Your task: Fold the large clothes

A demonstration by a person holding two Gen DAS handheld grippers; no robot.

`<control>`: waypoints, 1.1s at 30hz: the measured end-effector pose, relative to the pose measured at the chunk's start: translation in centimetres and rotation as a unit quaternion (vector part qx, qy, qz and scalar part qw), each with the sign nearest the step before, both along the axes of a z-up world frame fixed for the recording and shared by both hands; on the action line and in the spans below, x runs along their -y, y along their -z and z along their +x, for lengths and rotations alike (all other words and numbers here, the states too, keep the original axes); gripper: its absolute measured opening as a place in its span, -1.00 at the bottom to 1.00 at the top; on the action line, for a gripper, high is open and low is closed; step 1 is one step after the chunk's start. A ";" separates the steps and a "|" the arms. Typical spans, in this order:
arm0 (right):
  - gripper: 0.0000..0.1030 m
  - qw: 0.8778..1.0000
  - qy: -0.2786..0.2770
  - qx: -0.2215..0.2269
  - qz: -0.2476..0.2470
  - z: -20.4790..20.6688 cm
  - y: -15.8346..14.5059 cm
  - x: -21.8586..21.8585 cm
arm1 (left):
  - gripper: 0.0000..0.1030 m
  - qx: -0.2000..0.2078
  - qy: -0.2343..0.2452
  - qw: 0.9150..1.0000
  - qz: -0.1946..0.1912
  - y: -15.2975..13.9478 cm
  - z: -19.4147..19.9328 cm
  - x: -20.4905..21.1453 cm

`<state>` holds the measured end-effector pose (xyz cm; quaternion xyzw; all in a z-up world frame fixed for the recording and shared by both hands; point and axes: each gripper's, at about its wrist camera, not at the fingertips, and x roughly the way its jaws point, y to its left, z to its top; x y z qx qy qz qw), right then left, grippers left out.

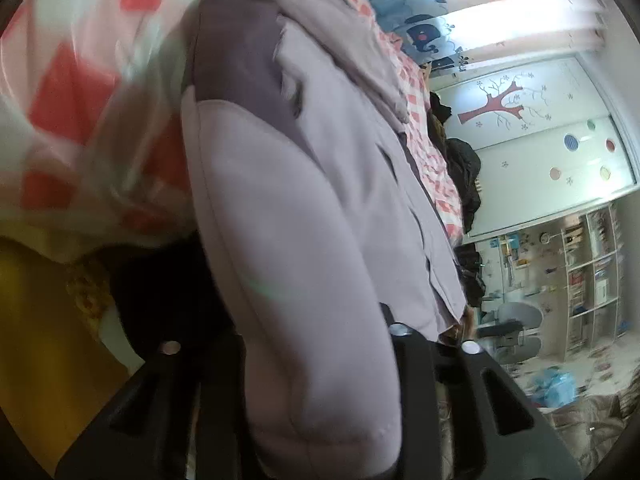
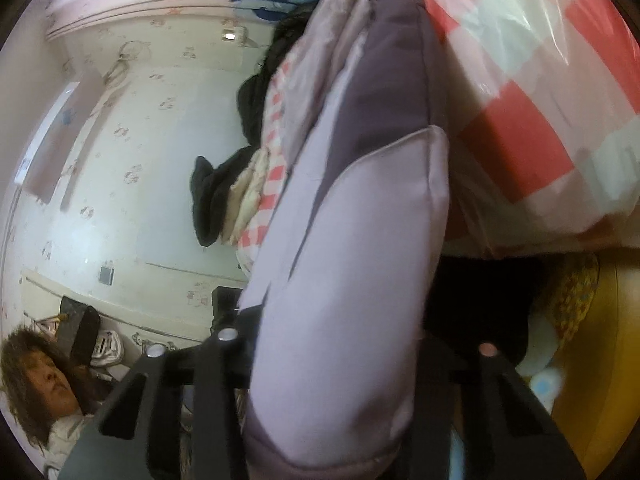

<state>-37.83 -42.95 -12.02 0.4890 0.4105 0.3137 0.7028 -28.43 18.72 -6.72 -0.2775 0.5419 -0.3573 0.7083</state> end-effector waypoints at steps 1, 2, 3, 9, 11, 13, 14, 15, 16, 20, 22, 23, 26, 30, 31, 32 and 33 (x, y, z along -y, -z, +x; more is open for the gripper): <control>-0.30 1.000 -0.001 0.007 0.000 -0.2 -0.3 0.0 | -0.67 0.011 0.004 1.000 0.004 -0.7 -0.3 0.0; -0.30 1.000 -0.005 0.016 0.007 -0.3 -0.8 0.0 | -0.68 0.023 0.008 1.000 0.002 -1.6 -0.6 -0.2; -0.31 1.000 -0.009 0.024 0.011 -0.5 -1.2 0.1 | -0.68 0.033 0.015 0.999 -0.002 -2.4 -1.0 -0.3; 0.40 1.000 -0.022 -0.010 0.012 -0.6 0.0 0.6 | 0.44 -0.013 0.019 0.999 0.027 0.3 -0.7 -1.6; 0.41 0.999 -0.017 -0.037 0.020 -0.5 1.6 1.0 | 0.56 -0.034 -0.012 0.999 0.012 1.6 -0.6 -2.9; 0.41 0.998 -0.005 -0.054 0.021 -0.7 2.6 1.6 | 0.57 -0.030 -0.029 0.999 0.005 1.6 -0.9 -4.1; 0.41 0.998 0.002 -0.060 0.014 -0.8 2.8 2.0 | 0.59 -0.023 -0.038 0.999 0.010 1.2 -1.0 -4.6; 0.41 0.998 0.008 -0.062 0.009 -0.9 2.8 2.4 | 0.59 -0.016 -0.049 0.999 0.019 0.8 -1.1 -5.3; 0.41 0.998 0.025 -0.064 -0.008 -1.0 2.3 3.2 | 0.60 -0.011 -0.063 0.998 0.028 0.1 -1.0 -6.4; 0.42 0.988 0.091 -0.061 -0.107 0.1 -1.7 6.3 | 0.71 -0.002 -0.131 0.988 0.083 -1.7 0.8 -9.8; 0.44 0.983 0.100 -0.039 -0.147 2.2 -4.6 6.7 | 0.72 -0.001 -0.139 0.987 0.084 -2.3 2.1 -10.0; 0.51 0.981 0.106 -0.024 -0.160 3.6 -6.1 6.7 | 0.72 -0.006 -0.135 0.987 0.082 -2.2 3.2 -9.4; 0.61 0.979 0.106 0.024 -0.174 10.4 -9.9 5.1 | 0.72 -0.011 -0.110 0.989 0.094 -0.9 5.1 -6.9; 0.62 0.968 0.100 0.027 -0.230 20.0 -11.1 2.0 | 0.72 -0.035 -0.074 0.992 0.100 1.1 6.1 -3.8; 0.62 0.964 0.100 0.018 -0.244 22.9 -10.7 1.3 | 0.72 -0.040 -0.062 0.992 0.103 1.7 6.2 -2.9; 0.62 0.963 0.101 0.006 -0.249 25.1 -9.9 1.0 | 0.72 -0.041 -0.060 0.991 0.110 2.0 6.1 -2.2; 0.62 0.960 0.112 -0.012 -0.256 27.6 -8.9 0.5 | 0.72 -0.043 -0.058 0.991 0.114 2.3 5.9 -1.9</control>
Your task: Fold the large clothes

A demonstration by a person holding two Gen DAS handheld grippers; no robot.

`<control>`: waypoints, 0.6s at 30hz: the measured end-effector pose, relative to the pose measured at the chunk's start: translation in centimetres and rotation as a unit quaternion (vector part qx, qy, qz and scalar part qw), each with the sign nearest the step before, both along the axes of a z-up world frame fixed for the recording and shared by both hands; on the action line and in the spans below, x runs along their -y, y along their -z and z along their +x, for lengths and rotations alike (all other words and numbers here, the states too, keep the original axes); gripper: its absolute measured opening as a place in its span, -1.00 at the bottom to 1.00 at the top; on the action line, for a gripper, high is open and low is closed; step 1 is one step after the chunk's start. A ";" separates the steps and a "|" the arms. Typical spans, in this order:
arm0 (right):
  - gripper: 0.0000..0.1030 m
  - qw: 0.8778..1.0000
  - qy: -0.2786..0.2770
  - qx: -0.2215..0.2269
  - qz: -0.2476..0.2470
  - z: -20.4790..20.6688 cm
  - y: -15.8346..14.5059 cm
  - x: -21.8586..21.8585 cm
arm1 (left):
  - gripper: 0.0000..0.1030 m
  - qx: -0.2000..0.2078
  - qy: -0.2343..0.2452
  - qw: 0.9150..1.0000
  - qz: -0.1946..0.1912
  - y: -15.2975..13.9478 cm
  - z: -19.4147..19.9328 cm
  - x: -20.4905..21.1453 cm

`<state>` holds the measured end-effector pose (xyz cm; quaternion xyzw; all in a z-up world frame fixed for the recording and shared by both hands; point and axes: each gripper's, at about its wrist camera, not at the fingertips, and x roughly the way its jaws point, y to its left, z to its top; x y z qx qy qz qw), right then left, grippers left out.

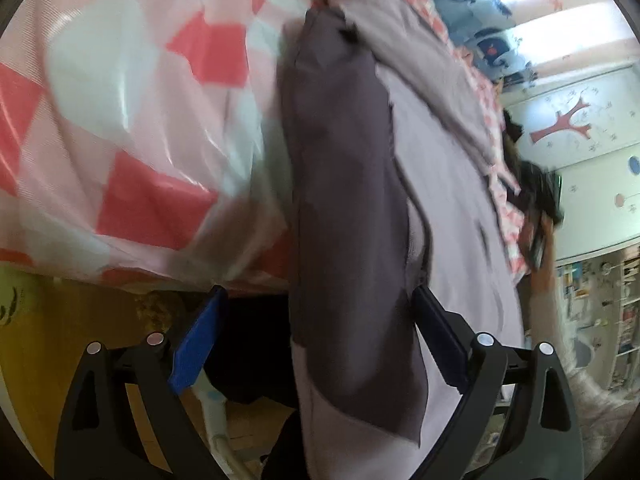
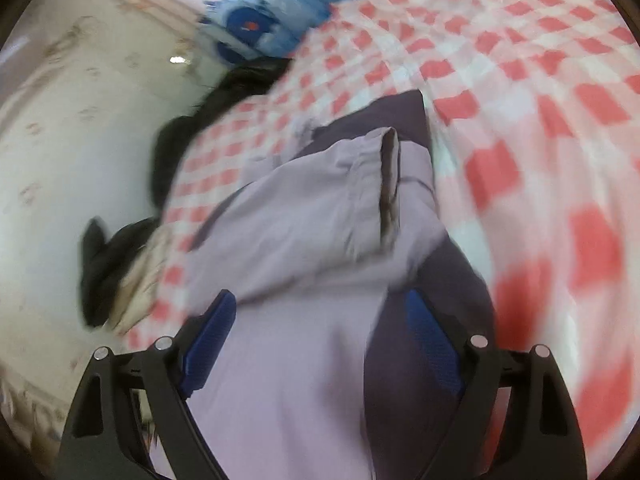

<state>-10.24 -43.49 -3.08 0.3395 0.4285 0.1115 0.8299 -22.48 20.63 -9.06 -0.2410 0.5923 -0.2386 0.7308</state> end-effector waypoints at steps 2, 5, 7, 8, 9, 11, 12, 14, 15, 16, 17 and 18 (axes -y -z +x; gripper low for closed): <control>0.58 1.000 0.008 -0.009 -0.002 2.7 1.6 -0.5 | 0.72 -0.010 -0.007 1.000 -0.011 0.6 -0.3 -0.2; -0.08 0.999 0.015 0.024 -0.028 4.4 1.4 -1.8 | 0.72 -0.016 -0.014 0.999 -0.023 0.7 -0.8 -0.8; -0.60 0.997 0.006 0.061 -0.041 4.2 0.1 -2.5 | 0.72 -0.016 -0.011 1.000 -0.023 0.8 -1.1 -0.8; -0.72 0.995 0.006 0.077 -0.058 4.0 -0.9 -2.8 | 0.72 -0.018 -0.010 0.999 -0.024 0.8 -1.0 -0.5; -0.74 0.994 0.012 0.089 -0.063 3.8 -1.5 -2.6 | 0.72 -0.020 -0.009 0.999 -0.026 0.9 -1.0 -0.4; -0.75 0.994 0.033 0.084 -0.061 4.0 -1.5 -1.4 | 0.72 -0.025 -0.009 0.999 -0.027 1.5 -0.6 -0.1; -0.76 0.995 0.037 0.076 -0.058 4.2 -1.2 -0.9 | 0.72 -0.026 -0.009 0.999 -0.028 2.0 0.2 0.3; -0.83 0.994 0.061 0.063 -0.064 3.8 -0.5 0.3 | 0.72 -0.026 -0.013 0.999 -0.030 1.9 0.1 0.3; -0.83 0.994 0.070 0.058 -0.058 3.8 -0.2 1.0 | 0.72 -0.026 -0.013 0.999 -0.031 2.3 0.4 -0.2; -0.84 0.994 0.078 0.055 -0.060 3.8 -0.1 1.3 | 0.72 -0.025 -0.013 0.999 -0.030 2.2 0.4 -0.2; -0.84 0.993 0.086 0.051 -0.060 3.7 0.2 1.8 | 0.72 -0.027 -0.013 0.999 -0.031 2.2 0.4 -0.3; -0.84 0.994 0.086 0.047 -0.050 3.7 0.5 2.1 | 0.72 -0.028 -0.014 0.999 -0.032 2.2 0.5 -0.3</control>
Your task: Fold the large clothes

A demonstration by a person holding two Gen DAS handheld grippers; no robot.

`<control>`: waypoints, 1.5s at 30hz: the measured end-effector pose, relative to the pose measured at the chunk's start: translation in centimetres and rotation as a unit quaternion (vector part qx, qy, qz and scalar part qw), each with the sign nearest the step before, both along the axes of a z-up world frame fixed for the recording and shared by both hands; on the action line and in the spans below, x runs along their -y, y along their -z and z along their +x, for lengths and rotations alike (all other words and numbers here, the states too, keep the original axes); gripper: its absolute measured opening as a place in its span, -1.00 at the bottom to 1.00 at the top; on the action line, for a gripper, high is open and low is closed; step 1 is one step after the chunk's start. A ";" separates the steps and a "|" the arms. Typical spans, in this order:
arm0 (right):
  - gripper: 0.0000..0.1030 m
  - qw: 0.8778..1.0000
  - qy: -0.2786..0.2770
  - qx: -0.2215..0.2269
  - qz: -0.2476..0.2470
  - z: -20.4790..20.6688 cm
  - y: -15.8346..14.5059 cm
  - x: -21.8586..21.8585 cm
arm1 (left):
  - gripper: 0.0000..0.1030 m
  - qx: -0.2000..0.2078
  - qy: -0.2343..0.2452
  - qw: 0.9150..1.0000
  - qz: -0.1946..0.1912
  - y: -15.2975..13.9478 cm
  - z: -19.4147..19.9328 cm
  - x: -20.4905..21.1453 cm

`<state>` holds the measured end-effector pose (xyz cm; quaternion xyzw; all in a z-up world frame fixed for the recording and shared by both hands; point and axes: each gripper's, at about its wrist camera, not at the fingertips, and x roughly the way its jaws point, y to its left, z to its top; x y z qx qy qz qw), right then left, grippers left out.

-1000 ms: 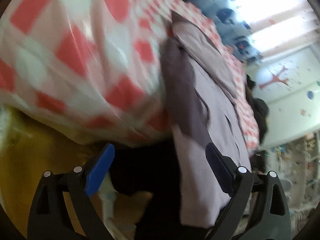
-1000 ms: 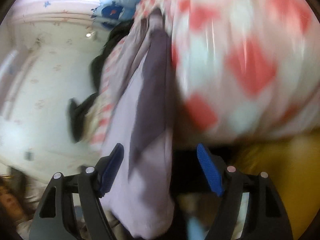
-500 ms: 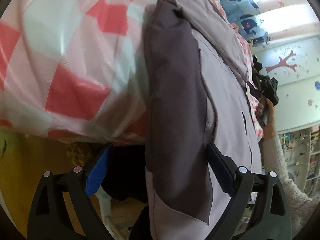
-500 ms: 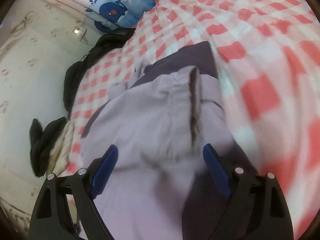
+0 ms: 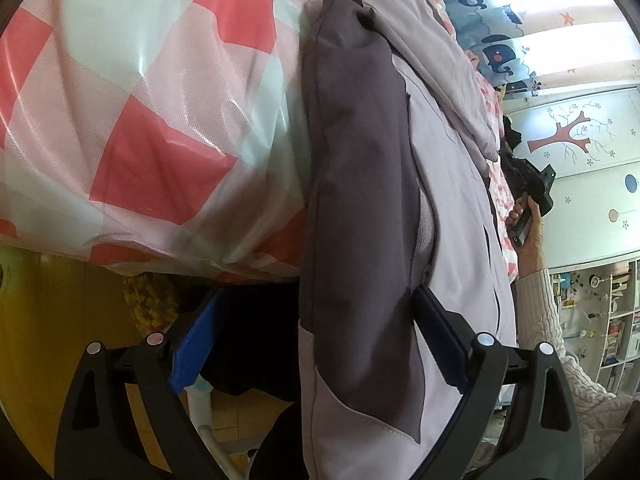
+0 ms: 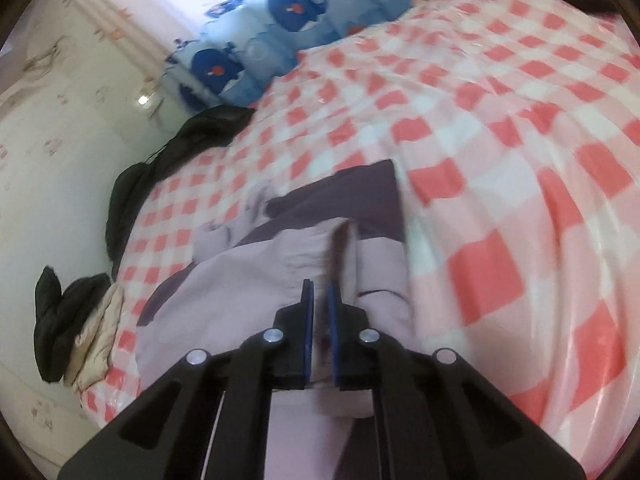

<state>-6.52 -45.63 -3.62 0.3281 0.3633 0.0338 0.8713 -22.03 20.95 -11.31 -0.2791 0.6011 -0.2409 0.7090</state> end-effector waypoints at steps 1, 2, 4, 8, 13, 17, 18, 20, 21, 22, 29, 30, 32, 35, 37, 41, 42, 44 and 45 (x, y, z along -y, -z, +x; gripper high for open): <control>-0.84 1.000 -0.006 -0.003 0.019 0.0 0.4 0.2 | 0.72 0.000 0.000 1.000 0.000 0.0 -0.1 -0.1; -0.84 0.999 -0.016 0.000 0.030 0.0 0.4 0.0 | 0.72 0.000 0.000 1.000 0.001 0.1 -0.1 -0.1; -0.67 0.999 -0.031 0.002 0.031 0.0 0.2 -0.8 | 0.72 -0.004 -0.001 1.000 0.000 0.3 -0.1 0.0; -0.20 0.998 -0.054 -0.028 0.015 1.8 0.8 -2.4 | 0.73 -0.005 -0.002 1.000 0.002 0.3 0.0 0.0; -0.82 0.997 -0.071 -0.010 -0.034 2.9 -1.1 -4.4 | 0.73 -0.007 -0.001 1.000 0.002 0.6 0.1 -0.1; -0.84 0.997 -0.040 0.050 -0.037 1.5 -4.5 -3.4 | 0.74 -0.009 0.002 1.000 0.001 0.8 0.3 0.0; -0.84 0.997 -0.035 0.053 -0.037 1.4 -4.8 -3.0 | 0.74 -0.010 0.003 1.000 0.000 0.9 0.3 0.0; -0.84 0.998 -0.023 0.029 -0.045 1.7 -3.4 -2.1 | 0.74 -0.012 0.003 1.000 -0.005 1.1 0.3 -0.1; -0.84 0.998 -0.023 0.012 -0.051 2.0 -2.5 -2.0 | 0.74 -0.013 0.002 1.000 -0.007 1.2 0.3 -0.1; -0.84 0.998 -0.025 -0.022 -0.058 2.5 -0.6 -1.9 | 0.74 -0.015 0.001 1.000 -0.010 1.3 0.3 -0.2; 0.25 0.998 -0.006 -0.062 -0.014 -0.5 0.9 0.0 | 0.74 -0.028 0.024 0.999 -0.038 1.7 -0.3 -0.8; 0.25 0.998 -0.013 -0.051 -0.017 -1.9 -0.2 0.1 | 0.74 -0.028 0.031 0.998 -0.045 1.6 -0.5 -0.8; 0.36 0.997 -0.043 -0.047 -0.032 -6.1 -2.0 0.2 | 0.74 -0.027 0.039 0.997 -0.054 1.7 -0.8 -0.8; 0.59 0.994 -0.071 -0.078 -0.035 -12.7 -2.2 0.5 | 0.74 -0.029 0.055 0.995 -0.081 2.1 -1.4 -0.5; 0.60 0.989 -0.088 -0.120 0.001 -18.1 -0.4 1.1 | 0.74 -0.032 0.071 0.993 -0.093 2.3 -1.8 0.1; 0.60 0.974 -0.108 -0.184 0.070 -25.3 3.8 1.5 | 0.75 -0.038 0.119 0.986 -0.112 2.6 -2.8 2.0; 0.60 0.969 -0.120 -0.192 0.099 -26.7 4.9 1.2 | 0.75 -0.037 0.125 0.985 -0.111 2.6 -3.0 2.3; 0.60 0.959 -0.140 -0.187 0.163 -28.4 6.5 0.7 | 0.75 -0.033 0.136 0.984 -0.114 2.3 -3.4 2.9; 0.60 0.947 -0.155 -0.178 0.216 -29.0 7.7 0.4 | 0.75 -0.030 0.139 0.983 -0.116 2.2 -3.5 3.0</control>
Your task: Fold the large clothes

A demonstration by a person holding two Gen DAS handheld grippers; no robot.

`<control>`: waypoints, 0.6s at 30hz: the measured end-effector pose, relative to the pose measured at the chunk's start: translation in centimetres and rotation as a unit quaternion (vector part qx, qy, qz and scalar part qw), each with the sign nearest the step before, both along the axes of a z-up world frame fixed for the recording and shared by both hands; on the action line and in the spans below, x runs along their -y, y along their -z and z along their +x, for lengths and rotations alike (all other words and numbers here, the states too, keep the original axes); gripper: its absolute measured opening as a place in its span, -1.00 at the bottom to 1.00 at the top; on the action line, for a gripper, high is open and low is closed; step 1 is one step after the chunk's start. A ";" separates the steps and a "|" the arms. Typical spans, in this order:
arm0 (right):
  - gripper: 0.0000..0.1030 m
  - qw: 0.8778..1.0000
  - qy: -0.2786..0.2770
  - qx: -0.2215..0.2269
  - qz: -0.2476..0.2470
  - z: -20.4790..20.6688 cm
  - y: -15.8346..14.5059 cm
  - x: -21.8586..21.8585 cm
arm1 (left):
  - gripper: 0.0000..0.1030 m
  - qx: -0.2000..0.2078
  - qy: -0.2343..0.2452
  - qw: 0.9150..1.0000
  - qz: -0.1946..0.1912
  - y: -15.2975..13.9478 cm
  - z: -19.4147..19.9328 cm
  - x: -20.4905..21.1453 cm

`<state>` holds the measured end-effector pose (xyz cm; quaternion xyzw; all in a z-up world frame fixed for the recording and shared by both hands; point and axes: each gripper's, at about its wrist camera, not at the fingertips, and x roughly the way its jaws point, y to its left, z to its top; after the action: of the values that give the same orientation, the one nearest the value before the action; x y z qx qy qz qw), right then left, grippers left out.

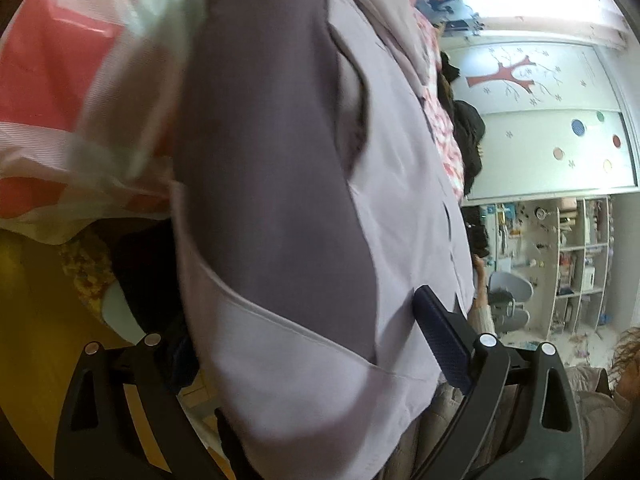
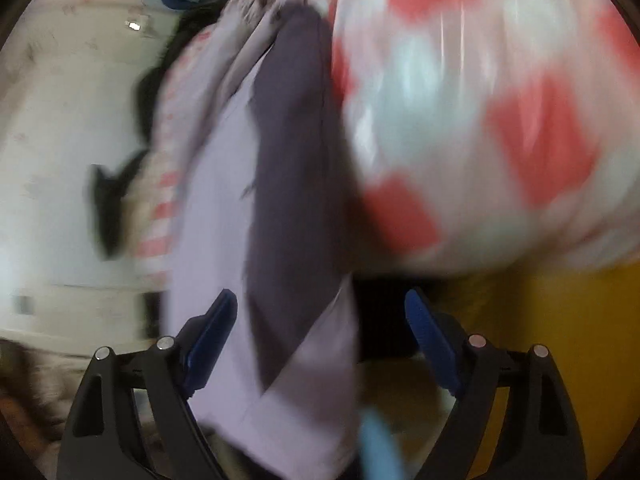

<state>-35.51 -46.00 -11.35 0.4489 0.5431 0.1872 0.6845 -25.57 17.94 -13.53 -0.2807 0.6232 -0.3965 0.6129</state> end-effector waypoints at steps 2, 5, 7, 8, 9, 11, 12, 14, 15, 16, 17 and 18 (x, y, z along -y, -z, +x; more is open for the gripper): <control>0.61 0.999 -0.011 0.000 0.053 -0.1 1.5 -0.8 | 0.75 0.007 -0.001 1.000 0.007 -0.2 -0.3 0.0; 0.61 0.993 -0.023 0.022 0.113 0.5 2.8 -2.3 | 0.75 0.007 -0.014 0.999 0.034 -0.3 -0.7 0.0; 0.49 0.991 -0.018 0.050 0.121 0.9 2.8 -3.3 | 0.66 0.005 -0.029 0.999 0.046 -0.4 -1.1 -0.1; -0.03 0.991 -0.015 0.064 0.118 1.0 2.7 -3.8 | 0.39 0.011 -0.032 0.998 0.046 -0.7 -1.3 -0.1; -0.29 0.992 -0.013 0.071 0.108 1.1 2.6 -4.3 | 0.11 0.021 -0.034 0.998 0.045 -1.3 -1.6 0.0; -0.55 0.989 0.002 0.104 0.103 0.7 1.7 -4.9 | -0.40 0.047 -0.046 0.996 0.057 -3.1 -2.2 0.1; -0.58 0.987 0.009 0.116 0.107 0.3 1.3 -4.6 | -0.59 0.063 -0.052 0.994 0.066 -4.2 -2.5 0.1; -0.61 0.981 0.031 0.153 0.115 -0.5 -0.6 -4.4 | -0.68 0.101 -0.065 0.990 0.075 -7.0 -3.1 -0.2; -0.61 0.977 0.037 0.168 0.122 -1.0 -1.3 -4.0 | -0.71 0.113 -0.073 0.989 0.068 -8.3 -3.3 -0.4; -0.61 0.970 0.043 0.196 0.133 -1.3 -2.9 -3.9 | -0.72 0.124 -0.082 0.987 0.059 -9.5 -3.6 -0.8; -0.61 0.966 0.044 0.212 0.140 -1.5 -3.8 -3.8 | -0.73 0.142 -0.088 0.985 0.048 -11.2 -4.1 -1.0; -0.61 0.960 0.040 0.233 0.148 -1.6 -5.2 -4.1 | -0.73 0.162 -0.092 0.982 0.037 -12.8 -4.6 -1.2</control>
<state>-37.12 -41.88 -6.19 0.5104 0.3163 0.3378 0.7248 -30.17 19.19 -0.76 -0.2459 0.5017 -0.3550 0.7495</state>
